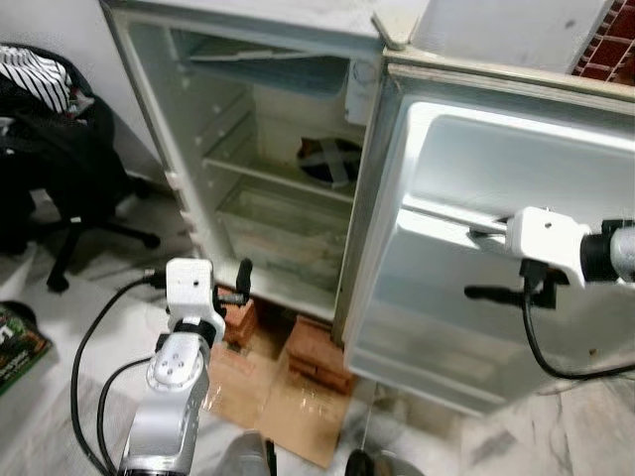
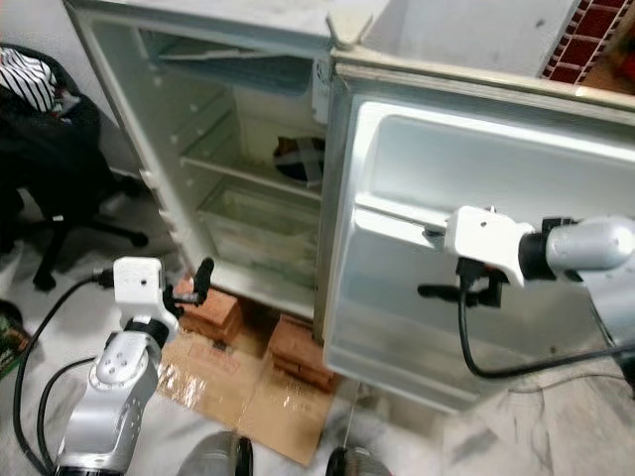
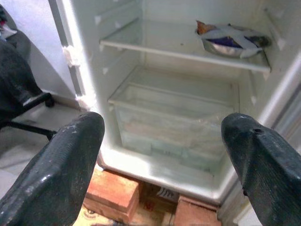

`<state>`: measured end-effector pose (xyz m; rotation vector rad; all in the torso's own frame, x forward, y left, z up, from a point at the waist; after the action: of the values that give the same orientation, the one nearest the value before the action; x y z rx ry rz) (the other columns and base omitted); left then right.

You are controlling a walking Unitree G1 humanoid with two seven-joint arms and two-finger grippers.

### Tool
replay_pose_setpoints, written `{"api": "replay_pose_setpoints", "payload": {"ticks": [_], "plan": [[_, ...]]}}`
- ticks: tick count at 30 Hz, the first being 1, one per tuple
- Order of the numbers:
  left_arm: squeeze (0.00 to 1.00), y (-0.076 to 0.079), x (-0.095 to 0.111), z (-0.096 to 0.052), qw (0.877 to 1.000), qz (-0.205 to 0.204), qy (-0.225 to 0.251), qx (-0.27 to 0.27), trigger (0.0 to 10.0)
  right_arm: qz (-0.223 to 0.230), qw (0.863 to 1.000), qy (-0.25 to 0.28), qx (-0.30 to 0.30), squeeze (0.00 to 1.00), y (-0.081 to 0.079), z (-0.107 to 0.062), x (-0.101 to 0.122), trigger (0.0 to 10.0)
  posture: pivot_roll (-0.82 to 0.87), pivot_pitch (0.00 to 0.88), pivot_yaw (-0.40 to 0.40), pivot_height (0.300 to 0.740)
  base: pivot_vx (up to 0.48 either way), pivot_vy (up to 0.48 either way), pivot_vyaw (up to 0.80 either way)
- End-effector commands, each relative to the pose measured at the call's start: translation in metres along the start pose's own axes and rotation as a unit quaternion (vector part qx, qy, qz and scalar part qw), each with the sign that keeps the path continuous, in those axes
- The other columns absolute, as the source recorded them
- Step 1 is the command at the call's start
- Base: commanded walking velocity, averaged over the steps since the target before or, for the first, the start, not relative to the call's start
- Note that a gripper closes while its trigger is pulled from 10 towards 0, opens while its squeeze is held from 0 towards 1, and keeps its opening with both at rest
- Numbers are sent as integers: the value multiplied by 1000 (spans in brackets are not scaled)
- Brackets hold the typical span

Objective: Restocking fridge

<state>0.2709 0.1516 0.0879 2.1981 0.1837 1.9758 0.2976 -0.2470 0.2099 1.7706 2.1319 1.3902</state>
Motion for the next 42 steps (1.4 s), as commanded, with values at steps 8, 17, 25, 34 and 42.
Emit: {"api": "replay_pose_setpoints", "payload": {"ticks": [8, 17, 25, 34, 42], "plan": [[0, -1, -3, 0, 1000, 0, -7, -1, 10000, -59, 991, 12, -116, 0, 30, -5, 11, 10000, -13, 79, 12, 740, -133, 0, 0], [0, 0, -3, 0, 1000, -1, -8, -4, 10000, -43, 986, -67, -145, 0, 38, -13, -14, 10000, -16, 80, 14, 740, 0, 0, 0], [0, 0, -4, 0, 1000, -4, -8, -5, 10000, -27, 986, -100, -134, 0, 33, -13, -27, 10000, -19, 84, 14, 740, 0, 0, 0], [0, 0, -4, -1, 1000, -4, -8, -4, 10000, -1, 985, -132, -109, 0, 26, -15, -39, 10000, -20, 86, 13, 740, 0, 0, 0], [0, 1, -5, -1, 1000, -4, -10, -9, 10000, 38, 991, -122, -46, 0, -6, -2, -45, 10000, -17, 85, 16, 740, 0, 0, 0]]}}
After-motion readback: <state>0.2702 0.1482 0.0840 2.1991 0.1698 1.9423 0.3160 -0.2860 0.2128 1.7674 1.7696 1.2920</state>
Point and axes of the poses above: a point about 5 cm out from each wrist's last joint towards the gripper, its own z axis pointing out of the wrist towards the gripper, its own x axis along the axis of the wrist's last joint, y = z × x, the point moved 1 cm from there along z, pointing out of the wrist towards the gripper, and after that the axes turned 12 degrees about -z, right-handed, at the moved point
